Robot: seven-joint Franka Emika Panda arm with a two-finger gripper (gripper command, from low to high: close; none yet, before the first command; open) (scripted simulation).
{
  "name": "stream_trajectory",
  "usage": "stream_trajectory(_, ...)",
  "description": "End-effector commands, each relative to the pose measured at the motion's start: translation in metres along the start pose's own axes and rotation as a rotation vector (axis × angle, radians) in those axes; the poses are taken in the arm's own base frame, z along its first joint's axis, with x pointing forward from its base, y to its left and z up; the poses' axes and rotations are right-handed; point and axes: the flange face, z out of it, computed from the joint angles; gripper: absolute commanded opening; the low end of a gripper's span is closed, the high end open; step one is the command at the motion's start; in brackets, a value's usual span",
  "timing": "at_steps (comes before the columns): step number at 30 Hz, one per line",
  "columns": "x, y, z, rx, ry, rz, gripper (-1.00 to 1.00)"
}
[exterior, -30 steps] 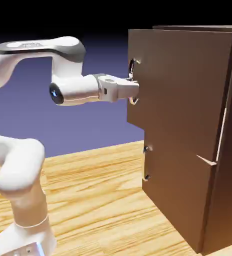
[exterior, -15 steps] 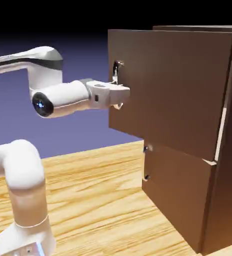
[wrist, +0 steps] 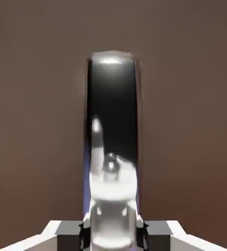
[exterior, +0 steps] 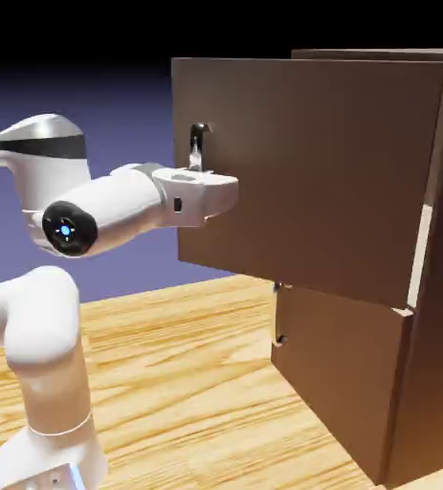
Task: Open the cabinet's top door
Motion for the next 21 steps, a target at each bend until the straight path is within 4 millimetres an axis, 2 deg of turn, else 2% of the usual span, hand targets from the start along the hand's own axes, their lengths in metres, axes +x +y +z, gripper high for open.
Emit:
stream_trajectory(1, 0.002, 0.002, -0.007, 0.013, -0.013, 0.000, -1.00)
stream_trajectory(9, 0.027, 0.027, -0.068, 0.147, -0.147, 0.000, -1.00)
stream_trajectory(15, 0.056, 0.056, -0.117, 0.270, -0.271, 0.000, -1.00)
stream_trajectory(21, 0.087, 0.087, -0.154, 0.380, -0.381, 0.000, -1.00)
